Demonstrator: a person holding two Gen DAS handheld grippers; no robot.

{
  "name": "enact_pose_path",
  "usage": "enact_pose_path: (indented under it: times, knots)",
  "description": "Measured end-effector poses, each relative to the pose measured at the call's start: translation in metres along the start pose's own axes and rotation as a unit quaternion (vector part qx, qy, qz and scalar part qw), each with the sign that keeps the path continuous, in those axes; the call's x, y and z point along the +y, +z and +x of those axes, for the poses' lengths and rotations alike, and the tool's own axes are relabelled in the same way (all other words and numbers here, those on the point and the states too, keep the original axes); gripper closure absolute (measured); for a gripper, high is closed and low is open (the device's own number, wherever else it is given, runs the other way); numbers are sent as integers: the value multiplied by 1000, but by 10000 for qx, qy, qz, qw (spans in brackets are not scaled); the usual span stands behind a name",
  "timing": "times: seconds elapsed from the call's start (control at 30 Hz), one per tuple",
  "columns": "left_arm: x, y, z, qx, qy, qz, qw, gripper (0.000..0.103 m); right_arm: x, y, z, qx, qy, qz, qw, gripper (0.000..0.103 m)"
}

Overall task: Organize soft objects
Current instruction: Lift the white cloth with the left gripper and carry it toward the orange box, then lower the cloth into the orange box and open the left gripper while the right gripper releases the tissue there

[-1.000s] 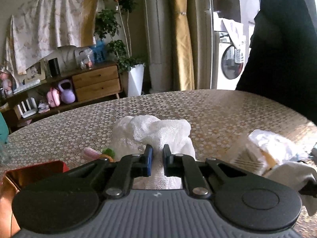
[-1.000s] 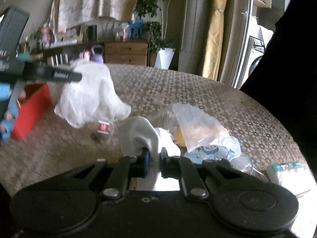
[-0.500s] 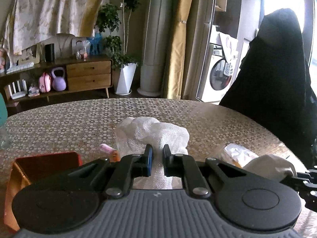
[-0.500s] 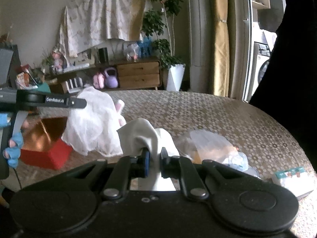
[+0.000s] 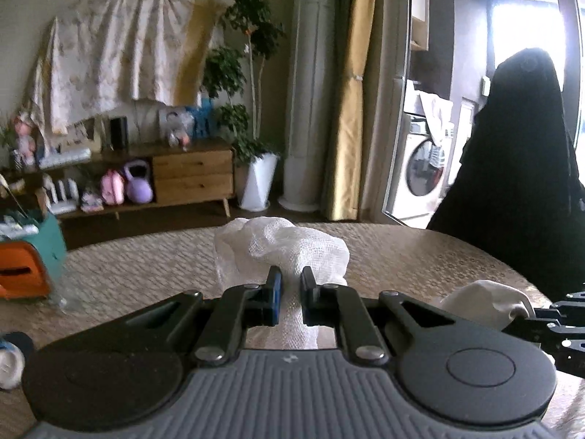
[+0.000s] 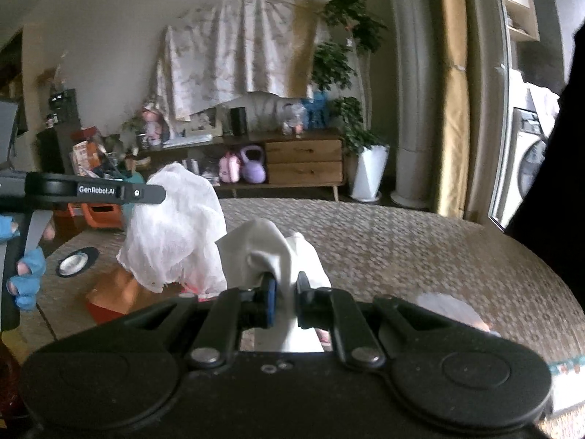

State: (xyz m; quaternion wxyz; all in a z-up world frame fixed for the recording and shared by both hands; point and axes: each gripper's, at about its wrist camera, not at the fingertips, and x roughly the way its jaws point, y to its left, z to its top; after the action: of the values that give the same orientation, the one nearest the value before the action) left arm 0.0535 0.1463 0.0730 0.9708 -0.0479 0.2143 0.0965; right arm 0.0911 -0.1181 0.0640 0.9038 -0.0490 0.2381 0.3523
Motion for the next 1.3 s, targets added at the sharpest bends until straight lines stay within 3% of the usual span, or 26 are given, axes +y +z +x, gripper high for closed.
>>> enact_pose_path:
  times: [0.23, 0.67, 0.97, 1.3]
  knots:
    - [29, 8, -15, -61, 271, 63, 9996, 92, 35, 20, 24, 4, 353, -237, 9991, 93]
    - [91, -8, -2, 263, 754, -19, 9968, 92, 106, 40, 93, 241, 1010, -581, 9929, 93]
    - [120, -30, 39, 800, 877, 50, 9929, 92, 143, 23, 143, 747, 1194, -797, 9868, 93]
    - [130, -55, 94, 1298, 694, 154, 9890, 92, 166, -11, 193, 1515, 1089, -1098, 9763, 93]
